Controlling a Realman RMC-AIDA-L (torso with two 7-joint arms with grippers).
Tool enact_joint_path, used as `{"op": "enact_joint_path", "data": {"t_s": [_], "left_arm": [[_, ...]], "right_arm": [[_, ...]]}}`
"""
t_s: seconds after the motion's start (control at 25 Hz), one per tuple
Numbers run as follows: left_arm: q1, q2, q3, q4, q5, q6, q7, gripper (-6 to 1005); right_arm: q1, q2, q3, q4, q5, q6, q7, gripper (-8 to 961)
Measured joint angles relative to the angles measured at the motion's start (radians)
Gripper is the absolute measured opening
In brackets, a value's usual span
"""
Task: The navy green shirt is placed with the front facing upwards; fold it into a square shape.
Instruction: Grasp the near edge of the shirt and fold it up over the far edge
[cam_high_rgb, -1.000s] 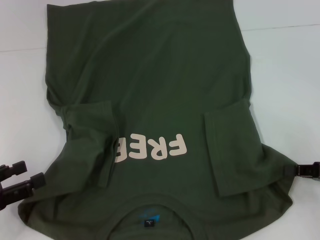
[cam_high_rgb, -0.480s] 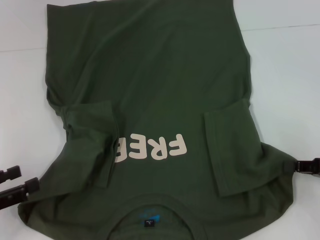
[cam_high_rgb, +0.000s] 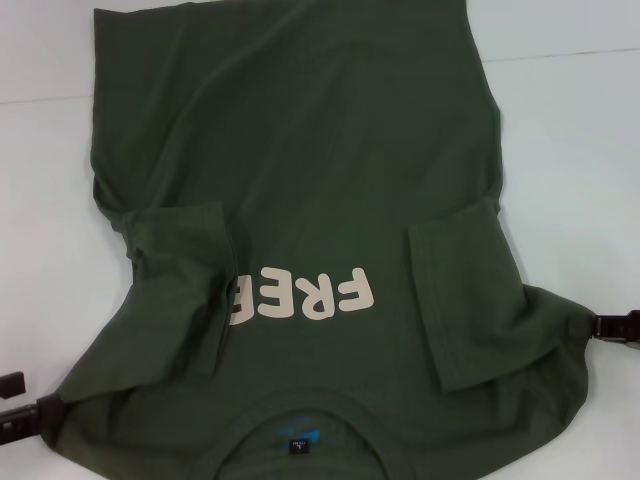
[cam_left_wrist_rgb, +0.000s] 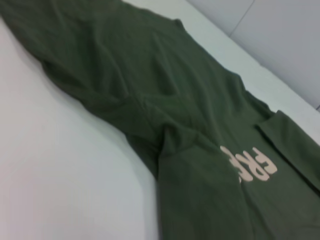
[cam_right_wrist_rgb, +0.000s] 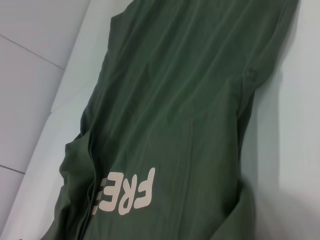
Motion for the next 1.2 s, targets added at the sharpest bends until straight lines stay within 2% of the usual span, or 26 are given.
{"op": "enact_joint_path", "data": {"t_s": [0.44,0.76,1.2], "left_arm": [[-0.026,0.002,0.016,-0.021,0.053,-0.025,-0.053,873],[-0.059,0.016,0.017,-0.036,0.106,-0.028,-0.078,873],[-0.077,0.02,0.028,-0.051,0.126,-0.031,-0.089,872]], "right_arm": [[-0.003,0.0,0.008,0.0,0.0,0.007,0.0,13],[-0.009,0.0,0.013,0.0,0.0,0.008,-0.007,13],[-0.009,0.0,0.012,0.0,-0.003,0.012,-0.007,13]]}}
